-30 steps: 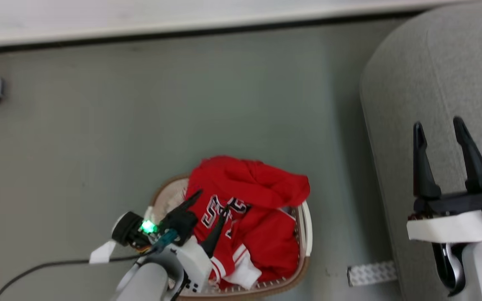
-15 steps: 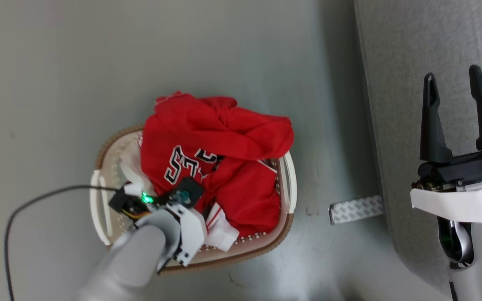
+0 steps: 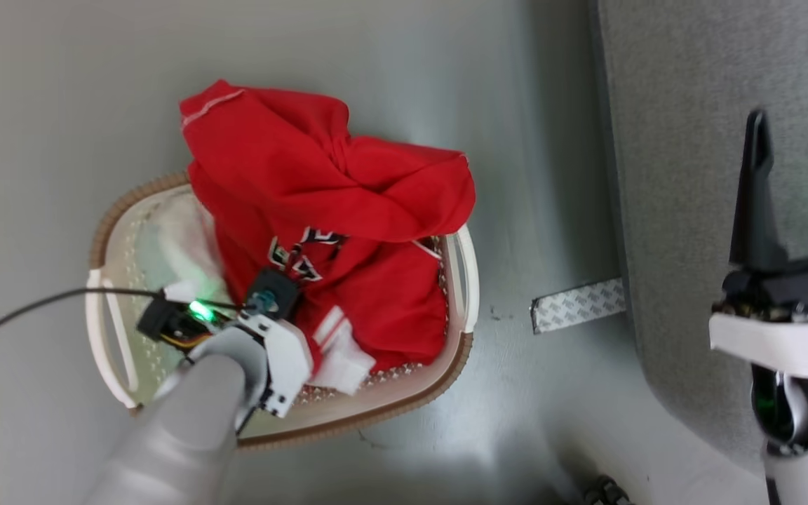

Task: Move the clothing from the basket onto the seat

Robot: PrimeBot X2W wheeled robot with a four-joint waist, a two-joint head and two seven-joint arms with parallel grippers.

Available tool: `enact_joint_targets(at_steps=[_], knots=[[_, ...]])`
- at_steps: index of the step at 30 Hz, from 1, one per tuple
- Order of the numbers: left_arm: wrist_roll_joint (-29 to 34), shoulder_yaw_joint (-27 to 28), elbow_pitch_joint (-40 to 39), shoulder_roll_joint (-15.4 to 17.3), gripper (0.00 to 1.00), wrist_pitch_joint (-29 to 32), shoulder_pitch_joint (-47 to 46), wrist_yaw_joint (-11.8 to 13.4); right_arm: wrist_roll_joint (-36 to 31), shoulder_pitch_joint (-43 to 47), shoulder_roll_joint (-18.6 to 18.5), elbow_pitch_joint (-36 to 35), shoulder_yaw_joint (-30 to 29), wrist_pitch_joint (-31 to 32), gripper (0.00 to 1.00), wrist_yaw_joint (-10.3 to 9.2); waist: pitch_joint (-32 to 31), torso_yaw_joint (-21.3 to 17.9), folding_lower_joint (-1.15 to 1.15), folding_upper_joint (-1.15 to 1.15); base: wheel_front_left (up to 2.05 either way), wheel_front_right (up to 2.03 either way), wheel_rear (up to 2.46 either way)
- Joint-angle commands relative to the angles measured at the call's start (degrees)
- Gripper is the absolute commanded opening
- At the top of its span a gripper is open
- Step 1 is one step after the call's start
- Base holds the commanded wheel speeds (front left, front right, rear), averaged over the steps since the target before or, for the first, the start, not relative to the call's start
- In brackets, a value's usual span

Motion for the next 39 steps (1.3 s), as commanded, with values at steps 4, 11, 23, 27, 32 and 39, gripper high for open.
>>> enact_joint_targets(at_steps=[4, 11, 23, 27, 32, 39], knots=[[-2.3, 0.4, 1.1, -2.1, 0.0, -4.2, 3.2, 0.4, -0.5, 4.5, 0.0, 2.3, -0.8, -0.2, 1.0, -0.14, -8.9, 3.1, -0.01, 0.0, 0.0, 0.0, 0.0], [-5.3, -0.2, -1.3, -4.7, 0.0, -6.5, 9.5, 0.2, -1.8, 10.8, 0.0, 4.7, -1.4, -0.2, 1.0, -0.14, -21.7, 6.8, -0.01, 0.0, 0.0, 0.0, 0.0], [-11.7, 0.2, -12.5, -5.4, 0.0, -6.9, 17.6, 0.3, -4.5, 18.4, 0.0, 7.2, -2.6, -0.2, 1.0, -0.14, -38.0, 12.2, -0.01, 0.0, 0.0, 0.0, 0.0], [-13.2, 0.3, -15.2, -5.5, 0.0, -6.9, 19.6, 0.7, -4.8, 20.8, 0.0, 7.9, -3.1, -0.2, 1.0, -0.14, -42.5, 13.1, -0.01, 0.0, 0.0, 0.0, 0.0], [-14.8, 0.6, -18.8, -5.4, 0.0, -6.3, 21.7, 1.5, -5.1, 23.8, 0.0, 8.5, -3.0, -0.2, 1.0, -0.14, -47.4, 13.6, -0.01, 0.0, 0.0, 0.0, 0.0], [-16.6, 1.5, -25.1, -4.1, 0.0, -4.3, 23.8, 2.4, -5.3, 27.2, 0.0, 8.7, -3.0, -0.2, 1.0, -0.14, -52.5, 13.6, -0.01, 0.0, 0.0, 0.0, 0.0]])
